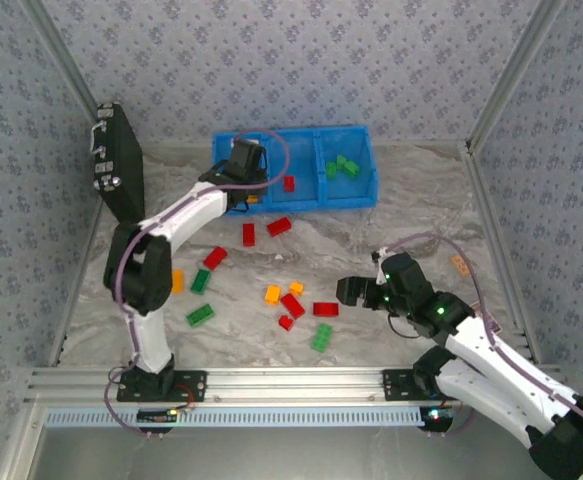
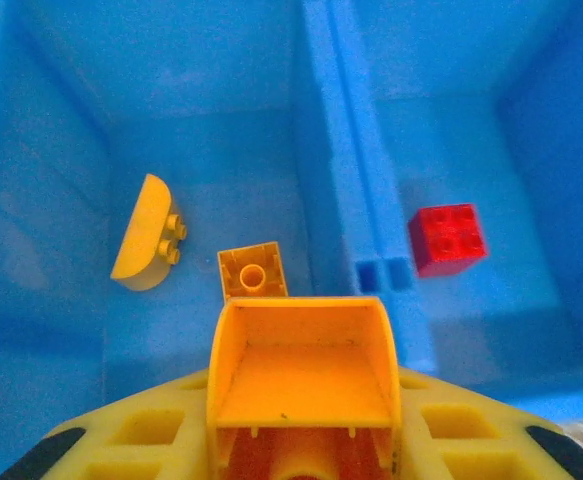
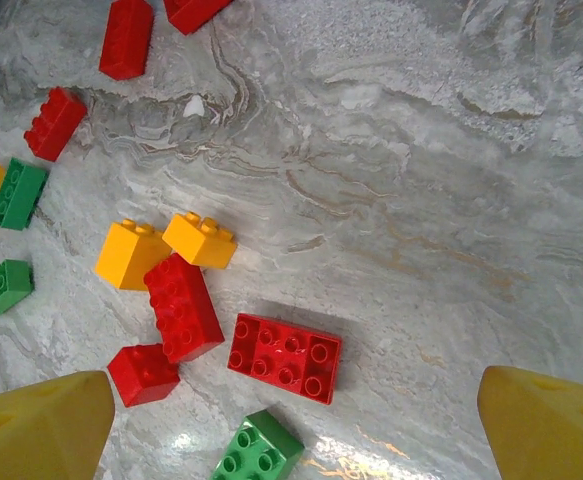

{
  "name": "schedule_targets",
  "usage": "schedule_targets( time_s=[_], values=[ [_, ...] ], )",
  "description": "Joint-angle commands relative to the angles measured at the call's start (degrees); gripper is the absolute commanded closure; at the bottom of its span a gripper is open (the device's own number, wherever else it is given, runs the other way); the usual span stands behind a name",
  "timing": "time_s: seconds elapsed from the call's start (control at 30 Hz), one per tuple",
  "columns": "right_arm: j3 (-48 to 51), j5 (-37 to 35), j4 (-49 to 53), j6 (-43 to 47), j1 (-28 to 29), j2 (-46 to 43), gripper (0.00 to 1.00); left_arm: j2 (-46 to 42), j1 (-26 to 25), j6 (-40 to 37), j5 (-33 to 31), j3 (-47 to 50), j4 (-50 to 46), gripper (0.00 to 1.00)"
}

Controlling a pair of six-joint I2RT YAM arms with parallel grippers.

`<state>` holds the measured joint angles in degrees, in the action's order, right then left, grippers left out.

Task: Sort the legos into containers by color
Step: Place the lego in the container.

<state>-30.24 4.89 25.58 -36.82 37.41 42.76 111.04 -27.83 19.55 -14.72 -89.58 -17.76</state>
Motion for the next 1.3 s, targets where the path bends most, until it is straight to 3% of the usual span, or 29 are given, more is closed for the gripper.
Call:
schedule_targets(
  time_s=[0.0, 0.3, 0.57, 0.7, 0.97, 1.27],
  values=[
    [-2.29, -0.56, -3.18, -1.59, 1.44, 2.19, 0.06, 4.41, 2.08, 1.02, 2.83, -5.00, 1.90, 0.76],
    [-7.84, 0.34, -5.94, -1.06, 3.96, 15.90, 0.08, 12.60, 5.47, 0.61, 5.01, -13.85, 0.71, 0.72],
    [-12.04, -0.18, -9.72, -2.76, 6.31, 26.11, 0.08, 14.01, 6.30, -0.22, 5.51, -15.81, -0.42, 0.46],
    [-15.39, -0.90, -10.46, -3.42, 8.04, 31.81, 0.09, 13.04, 6.90, -1.09, 6.70, -15.46, -0.25, 0.42],
    [-23.96, -1.80, -7.84, -7.02, 10.64, 45.23, 0.13, 0.72, 7.09, -6.15, 7.63, -11.53, 0.66, 0.40],
    [-31.19, -6.19, 0.71, -10.28, 13.91, 54.25, 0.19, -23.83, 7.04, -10.41, 6.64, -0.61, 1.91, 0.37]
  ],
)
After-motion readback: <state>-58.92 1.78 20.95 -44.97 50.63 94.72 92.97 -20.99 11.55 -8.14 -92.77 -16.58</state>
